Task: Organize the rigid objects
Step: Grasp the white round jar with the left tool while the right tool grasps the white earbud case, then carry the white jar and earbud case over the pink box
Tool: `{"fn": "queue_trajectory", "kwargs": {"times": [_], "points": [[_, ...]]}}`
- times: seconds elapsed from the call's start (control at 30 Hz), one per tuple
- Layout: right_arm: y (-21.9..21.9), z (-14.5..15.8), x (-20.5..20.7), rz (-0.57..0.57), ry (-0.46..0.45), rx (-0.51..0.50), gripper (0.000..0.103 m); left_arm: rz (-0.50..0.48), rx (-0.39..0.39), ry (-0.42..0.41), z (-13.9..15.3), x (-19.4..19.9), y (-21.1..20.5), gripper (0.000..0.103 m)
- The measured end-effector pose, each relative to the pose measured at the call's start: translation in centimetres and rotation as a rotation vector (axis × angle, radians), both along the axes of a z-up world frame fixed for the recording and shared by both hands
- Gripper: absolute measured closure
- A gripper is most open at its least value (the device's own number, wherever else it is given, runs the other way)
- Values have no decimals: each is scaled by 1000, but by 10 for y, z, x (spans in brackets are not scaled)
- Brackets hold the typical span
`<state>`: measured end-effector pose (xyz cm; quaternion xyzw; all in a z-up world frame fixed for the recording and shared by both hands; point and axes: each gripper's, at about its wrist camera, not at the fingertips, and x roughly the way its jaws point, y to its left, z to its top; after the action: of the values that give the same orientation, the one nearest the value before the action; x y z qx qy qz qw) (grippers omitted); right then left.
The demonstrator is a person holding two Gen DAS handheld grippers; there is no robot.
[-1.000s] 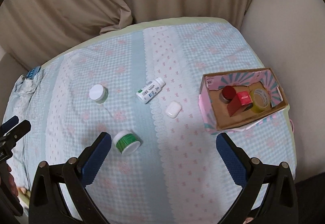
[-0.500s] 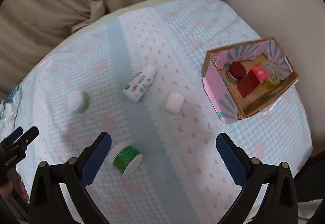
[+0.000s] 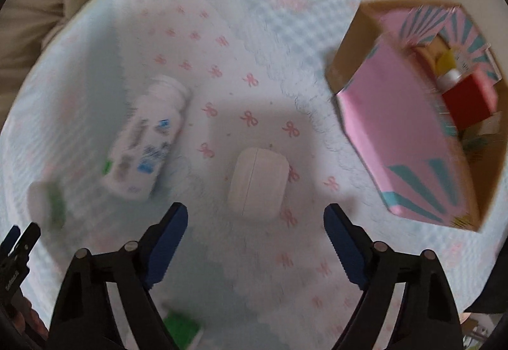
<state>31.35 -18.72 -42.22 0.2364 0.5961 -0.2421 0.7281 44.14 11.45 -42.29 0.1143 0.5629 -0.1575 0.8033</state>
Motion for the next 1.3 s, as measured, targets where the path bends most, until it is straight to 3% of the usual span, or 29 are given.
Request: {"fn": "queue_trajectory", "kwargs": {"times": [0.1, 0.2, 0.3, 0.37, 0.47, 0.6, 0.77, 1.0, 1.3], "points": [[-7, -19, 6, -30, 26, 8, 19, -5, -2, 7, -15, 7, -6, 3], [-10, -31, 9, -48, 45, 18, 29, -13, 6, 16, -29, 11, -12, 9], [-12, -37, 10, -60, 51, 19, 29, -8, 9, 29, -38, 14, -15, 13], [-11, -36, 10, -59, 45, 4, 29, 9, 2, 32, -41, 17, -14, 22], [-9, -34, 11, -57, 42, 0, 40, 31, -37, 29, -40, 20, -10, 33], [-2, -28, 13, -52, 24, 1, 62, 27, -35, 20, -38, 19, -10, 35], [-1, -26, 14, -44, 14, 11, 62, 24, -40, 2, -33, 15, -4, 35], [-4, -7, 17, -40, -39, 16, 62, -1, -45, -51, 0, -1, -1, 35], [17, 82, -20, -12, -166, 30, 62, -7, -89, -102, 83, -51, 12, 35]]}}
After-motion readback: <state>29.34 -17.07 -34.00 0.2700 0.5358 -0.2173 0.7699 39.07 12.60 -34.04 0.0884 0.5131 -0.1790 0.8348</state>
